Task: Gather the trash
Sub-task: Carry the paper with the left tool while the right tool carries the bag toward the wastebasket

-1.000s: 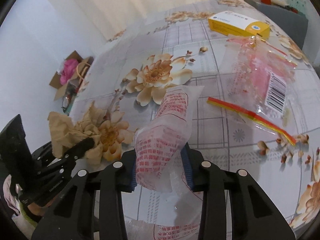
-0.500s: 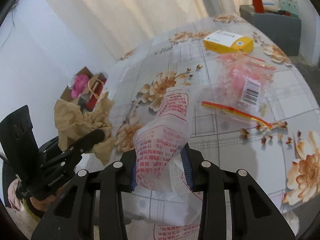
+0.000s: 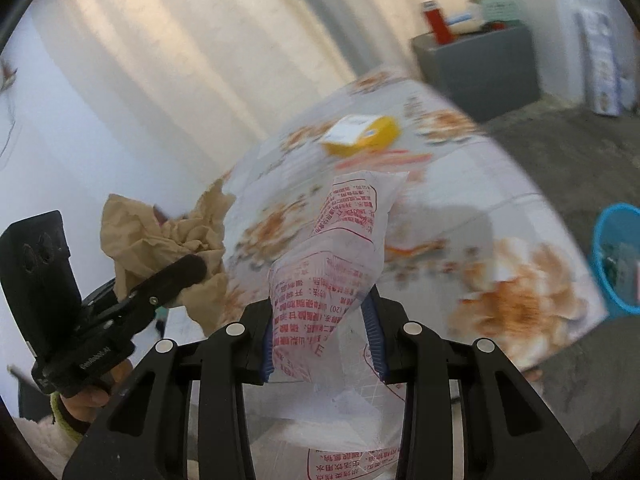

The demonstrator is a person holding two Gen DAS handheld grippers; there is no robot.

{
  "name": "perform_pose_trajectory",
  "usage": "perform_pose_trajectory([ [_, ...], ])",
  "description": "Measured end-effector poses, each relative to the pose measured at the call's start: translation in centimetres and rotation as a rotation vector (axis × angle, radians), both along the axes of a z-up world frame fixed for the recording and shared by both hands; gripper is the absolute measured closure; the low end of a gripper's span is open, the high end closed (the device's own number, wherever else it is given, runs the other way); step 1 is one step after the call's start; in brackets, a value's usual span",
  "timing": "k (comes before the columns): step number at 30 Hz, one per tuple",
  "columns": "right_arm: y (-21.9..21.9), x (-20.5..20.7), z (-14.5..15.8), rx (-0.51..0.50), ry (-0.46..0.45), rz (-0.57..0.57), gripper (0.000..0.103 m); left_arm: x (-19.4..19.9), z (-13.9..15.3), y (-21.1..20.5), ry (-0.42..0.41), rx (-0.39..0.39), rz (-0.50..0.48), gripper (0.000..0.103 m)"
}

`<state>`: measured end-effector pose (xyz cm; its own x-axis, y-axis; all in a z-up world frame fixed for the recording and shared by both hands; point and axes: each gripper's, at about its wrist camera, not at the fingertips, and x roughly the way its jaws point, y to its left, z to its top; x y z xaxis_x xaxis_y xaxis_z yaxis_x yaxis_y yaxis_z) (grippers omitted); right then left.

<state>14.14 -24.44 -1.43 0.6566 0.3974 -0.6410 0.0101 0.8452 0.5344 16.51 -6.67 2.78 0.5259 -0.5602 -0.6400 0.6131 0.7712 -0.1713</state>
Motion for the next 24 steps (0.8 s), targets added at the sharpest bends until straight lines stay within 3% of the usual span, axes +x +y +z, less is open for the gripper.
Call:
perform_pose_trajectory([
  [5, -5.3, -2.2, -0.3, 0.022, -0.006, -0.146, 0.068, 1.4, 0.5, -5.8, 0.016, -0.009, -0.128, 0.078],
  [11, -13.4, -5.5, -1.4, 0.033, 0.007, -0.348, 0.068, 3.5, 0.0, -15.0, 0.091, -0.020, -0.291, 0.078],
  [18, -25.1, -9.2, -4.9, 0.049, 0.069, -0.600, 0.066, 6.0, -3.2, -29.9, 0.313, 0.017, -0.447, 0.078],
  [21, -30.3, -9.0, -7.7, 0.065, 0.132, -0.673, 0.065, 7.4, -6.4, -36.8, 0.433, 0.072, -0.465, 0.078],
  [24, -35.4, -7.4, -11.6, 0.082, 0.232, -0.713, 0.063, 8.7, -11.6, -43.4, 0.571, 0.163, -0.438, 0.078],
])
